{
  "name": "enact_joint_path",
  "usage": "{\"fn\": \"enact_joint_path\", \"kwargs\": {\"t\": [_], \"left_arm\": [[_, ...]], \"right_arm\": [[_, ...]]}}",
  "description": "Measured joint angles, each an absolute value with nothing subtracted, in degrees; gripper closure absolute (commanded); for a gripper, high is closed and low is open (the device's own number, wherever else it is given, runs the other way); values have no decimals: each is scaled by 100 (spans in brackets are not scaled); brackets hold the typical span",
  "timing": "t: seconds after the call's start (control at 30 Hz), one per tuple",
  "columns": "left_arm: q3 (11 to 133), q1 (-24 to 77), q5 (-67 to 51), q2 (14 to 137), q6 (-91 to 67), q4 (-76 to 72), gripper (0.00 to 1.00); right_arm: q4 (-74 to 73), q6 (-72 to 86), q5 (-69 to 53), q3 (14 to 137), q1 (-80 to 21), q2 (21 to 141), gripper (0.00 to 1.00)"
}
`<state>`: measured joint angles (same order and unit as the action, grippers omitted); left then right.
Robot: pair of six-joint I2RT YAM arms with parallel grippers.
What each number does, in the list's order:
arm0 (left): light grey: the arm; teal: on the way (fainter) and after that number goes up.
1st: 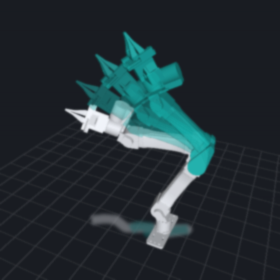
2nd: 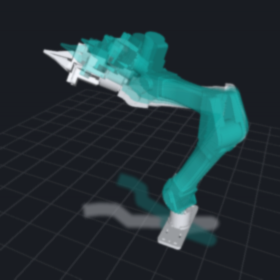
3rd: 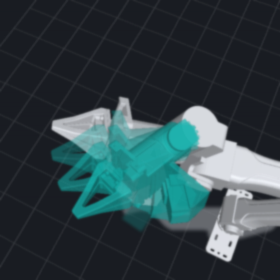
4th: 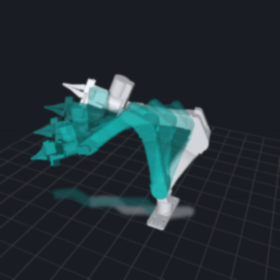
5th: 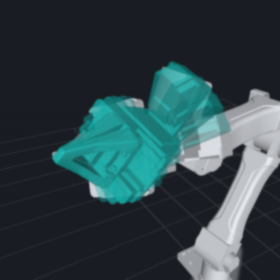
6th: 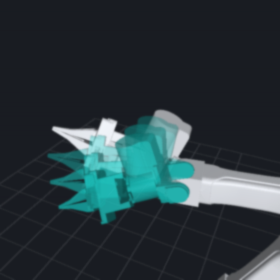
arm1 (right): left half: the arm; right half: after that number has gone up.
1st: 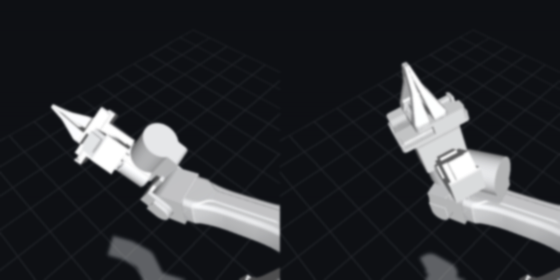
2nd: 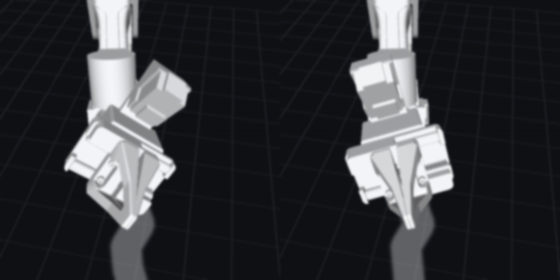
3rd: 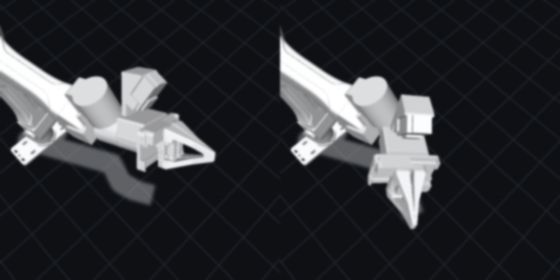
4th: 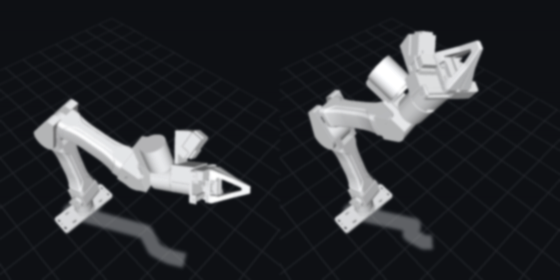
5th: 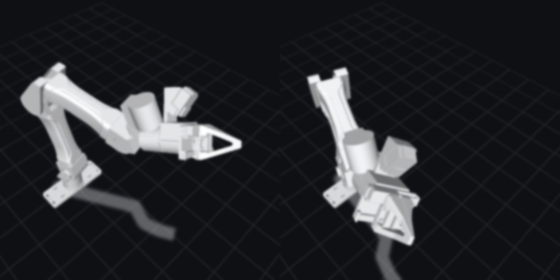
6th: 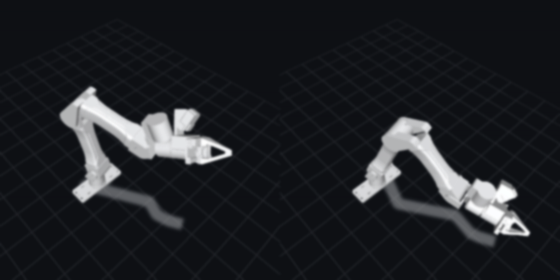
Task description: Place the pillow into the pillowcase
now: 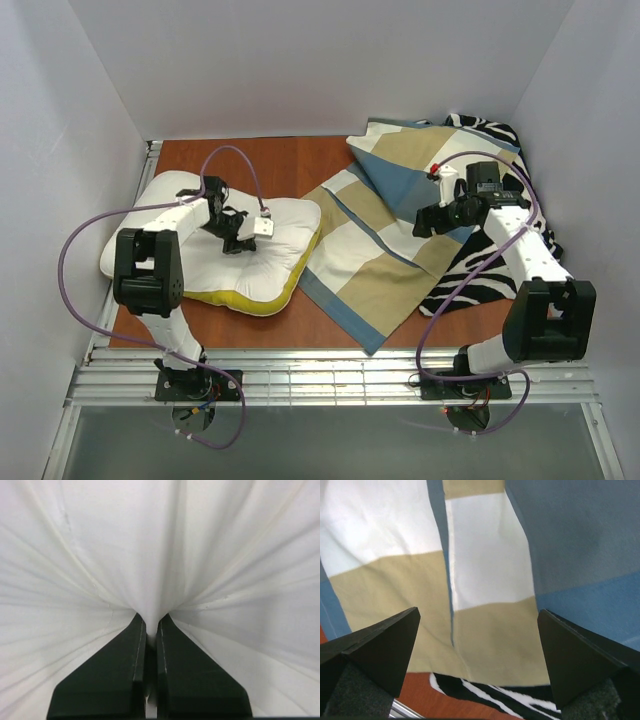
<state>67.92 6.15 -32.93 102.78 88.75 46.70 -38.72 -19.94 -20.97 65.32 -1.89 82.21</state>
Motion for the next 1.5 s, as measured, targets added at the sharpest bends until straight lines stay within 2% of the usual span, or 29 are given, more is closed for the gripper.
{"fn": "enact_joint_path", "kwargs": {"t": [0.03,0.13,0.47,0.6,0.93,1.07,1.17,1.27,1.3,1.5], "left_arm": [[6980,569,-3382,10274,8781,4930,100],[7360,416,-3662,10103,8543,5540,100],[7363,-67,-4696,8742,7618,6464,100],[7214,-381,-5039,8680,7172,6453,100],[6987,-982,-5551,8678,6737,6445,100],[6984,-1041,-5614,8678,6698,6440,100],[6965,-1041,-5618,8678,6696,6425,100],[6858,-1041,-5621,8678,6700,6392,100],[6820,-1039,-5618,8678,6702,6386,100],[6740,-1039,-5614,8678,6947,6493,100]], "right_arm": [[-3859,-1984,-2049,6593,-270,8289,29],[-3701,-1909,-1778,6755,-681,8525,47],[-3044,-1758,-399,7900,-2248,10193,47],[-2980,-1804,45,8141,-2543,10827,35],[-2987,-1911,703,8239,-2558,11587,44],[-2982,-1992,967,8355,-2558,11688,51],[-2985,-2003,1144,8396,-2565,11690,60],[-2991,-2060,1299,8440,-2563,11690,94],[-2995,-2075,1337,8462,-2563,11690,99],[-3100,-2104,1173,8672,-2556,11705,99]]}}
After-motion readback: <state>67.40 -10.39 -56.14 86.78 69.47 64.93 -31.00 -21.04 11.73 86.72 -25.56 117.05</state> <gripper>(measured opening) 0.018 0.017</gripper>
